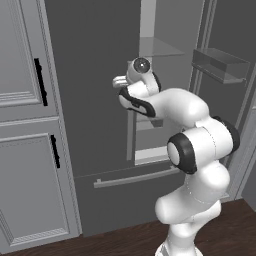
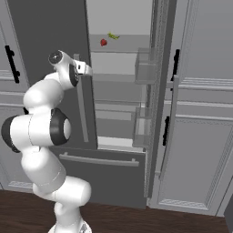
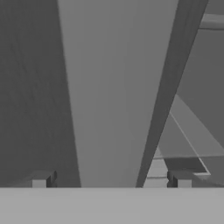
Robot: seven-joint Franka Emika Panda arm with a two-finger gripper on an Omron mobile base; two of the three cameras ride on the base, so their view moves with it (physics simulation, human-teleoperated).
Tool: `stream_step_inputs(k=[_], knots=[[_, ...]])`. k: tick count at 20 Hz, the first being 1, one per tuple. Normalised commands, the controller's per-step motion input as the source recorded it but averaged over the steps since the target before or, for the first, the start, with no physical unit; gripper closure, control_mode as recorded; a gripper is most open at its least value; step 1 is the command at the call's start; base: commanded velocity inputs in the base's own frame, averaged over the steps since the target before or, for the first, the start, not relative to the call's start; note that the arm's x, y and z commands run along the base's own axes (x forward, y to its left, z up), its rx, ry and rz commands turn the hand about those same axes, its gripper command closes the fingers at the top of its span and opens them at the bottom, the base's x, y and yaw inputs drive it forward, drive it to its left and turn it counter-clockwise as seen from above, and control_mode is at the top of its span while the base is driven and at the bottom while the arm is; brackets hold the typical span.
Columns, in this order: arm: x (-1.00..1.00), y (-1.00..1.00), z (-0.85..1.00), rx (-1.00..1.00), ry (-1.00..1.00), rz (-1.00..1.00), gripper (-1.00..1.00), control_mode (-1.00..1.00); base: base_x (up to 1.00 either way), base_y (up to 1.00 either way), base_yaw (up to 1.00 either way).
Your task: Take the strawberry from the fridge and place it on top of the pancake, located on the dining counter.
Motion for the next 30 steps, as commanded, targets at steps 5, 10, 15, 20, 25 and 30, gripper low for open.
stream_step_inputs(k=[5,10,15,20,25,30], knots=[[0.34,0.03,-0.11,0.00,-0.16,0.00,-1.00,-1.00,0.00,0.00,0.00],[0.20,0.04,-0.08,0.00,-0.17,0.00,-1.00,-1.00,0.00,0.00,0.00],[0.05,0.02,0.00,0.00,-0.02,0.00,1.00,-1.00,0.00,0.00,0.00],[-0.35,0.05,0.00,0.00,0.00,-0.18,1.00,-1.00,0.00,0.00,0.00],[-0.79,0.05,-0.08,0.00,0.04,-0.26,1.00,-1.00,0.00,0.00,0.00],[-0.98,0.23,-0.16,-0.02,0.11,-0.28,1.00,-1.00,0.00,0.00,0.00]])
